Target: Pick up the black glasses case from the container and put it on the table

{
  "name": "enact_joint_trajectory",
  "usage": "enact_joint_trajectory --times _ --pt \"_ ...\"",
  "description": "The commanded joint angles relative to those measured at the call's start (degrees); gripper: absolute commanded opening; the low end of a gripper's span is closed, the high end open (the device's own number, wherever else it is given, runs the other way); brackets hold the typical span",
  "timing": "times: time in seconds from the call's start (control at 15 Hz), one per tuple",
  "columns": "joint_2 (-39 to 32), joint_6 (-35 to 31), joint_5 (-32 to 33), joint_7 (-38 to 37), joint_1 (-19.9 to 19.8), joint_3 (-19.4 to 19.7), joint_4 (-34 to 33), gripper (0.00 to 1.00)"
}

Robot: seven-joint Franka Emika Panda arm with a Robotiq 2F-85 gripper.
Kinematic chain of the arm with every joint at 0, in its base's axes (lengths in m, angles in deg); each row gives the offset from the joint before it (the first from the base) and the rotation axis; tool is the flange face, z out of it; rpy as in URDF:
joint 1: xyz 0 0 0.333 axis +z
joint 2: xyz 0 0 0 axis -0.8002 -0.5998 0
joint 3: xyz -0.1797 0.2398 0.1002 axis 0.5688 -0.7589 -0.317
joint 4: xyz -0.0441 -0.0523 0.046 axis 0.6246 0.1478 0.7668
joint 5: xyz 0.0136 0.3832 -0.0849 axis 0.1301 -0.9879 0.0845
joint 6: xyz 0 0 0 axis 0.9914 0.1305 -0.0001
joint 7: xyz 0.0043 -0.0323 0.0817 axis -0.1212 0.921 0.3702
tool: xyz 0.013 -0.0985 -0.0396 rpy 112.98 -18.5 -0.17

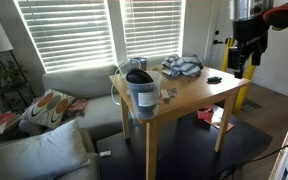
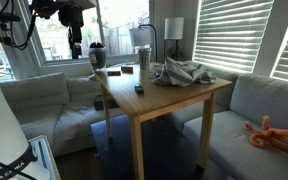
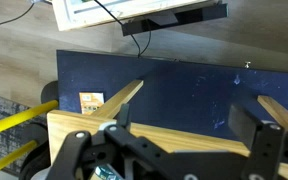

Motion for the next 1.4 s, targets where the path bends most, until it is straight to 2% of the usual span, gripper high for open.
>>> enact_joint_trajectory --times 0.0,0.67,0.73,1.0,1.33 --pt "-0.2 0.1 0.3 -0.4 0.7 0.5 -0.1 1.0" --pt "-0.2 0.1 0.3 -0.4 0.7 0.5 -0.1 1.0" --pt "0.4 -3.1 -0.7 3.2 2.1 2.1 -0.6 1.0" --pt "-1.1 -8.9 2.4 10.5 3.5 3.0 -6.1 1.0" --pt "-4.6 -15.1 -0.1 20.0 7.4 4.6 -13.2 1.0"
